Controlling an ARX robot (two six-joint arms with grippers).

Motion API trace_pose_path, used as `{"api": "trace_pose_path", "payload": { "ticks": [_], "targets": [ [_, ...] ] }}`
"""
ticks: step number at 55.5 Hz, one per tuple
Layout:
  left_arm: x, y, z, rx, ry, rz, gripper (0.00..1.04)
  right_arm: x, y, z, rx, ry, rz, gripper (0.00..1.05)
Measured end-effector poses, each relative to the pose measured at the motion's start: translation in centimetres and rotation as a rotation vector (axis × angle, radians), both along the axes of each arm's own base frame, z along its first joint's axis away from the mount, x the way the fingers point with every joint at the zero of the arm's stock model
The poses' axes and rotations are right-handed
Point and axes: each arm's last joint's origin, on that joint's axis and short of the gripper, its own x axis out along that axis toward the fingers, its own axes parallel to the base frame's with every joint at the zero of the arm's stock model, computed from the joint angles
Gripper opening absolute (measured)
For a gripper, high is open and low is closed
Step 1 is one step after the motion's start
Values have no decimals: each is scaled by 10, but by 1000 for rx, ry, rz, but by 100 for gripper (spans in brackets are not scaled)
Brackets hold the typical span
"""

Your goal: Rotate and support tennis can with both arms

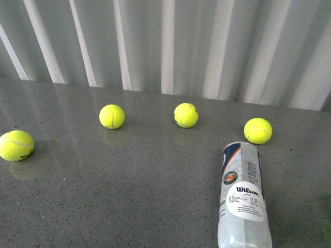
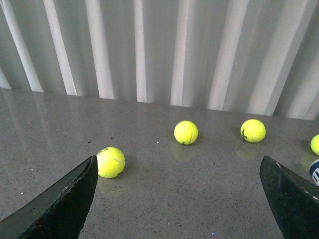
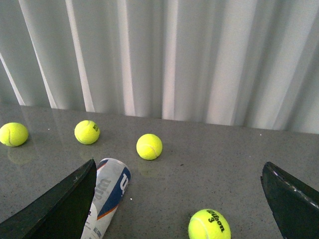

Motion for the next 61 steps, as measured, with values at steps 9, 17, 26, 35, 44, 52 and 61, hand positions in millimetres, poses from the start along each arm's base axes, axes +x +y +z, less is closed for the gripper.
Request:
{"api": "trace_pose_path", "payload": {
  "ticks": [9, 17, 26, 35, 44, 52, 61],
  "targets": [
    [0, 0, 0, 0, 0, 0, 98, 0, 0, 0, 0, 0, 0, 97],
    [0, 0, 0, 0, 0, 0, 98, 0, 0, 0, 0, 0, 0, 97],
    [0, 0, 0, 0, 0, 0, 98, 0, 0, 0, 0, 0, 0, 97],
    [0, 0, 0, 0, 0, 0, 98, 0, 0, 0, 0, 0, 0, 97],
    [0, 0, 0, 0, 0, 0, 98, 0, 0, 0, 0, 0, 0, 97],
    [0, 0, 0, 0, 0, 0, 98, 0, 0, 0, 0, 0, 0, 97],
    [0, 0, 0, 0, 0, 0, 98, 0, 0, 0, 0, 0, 0, 97]
  ]
}}
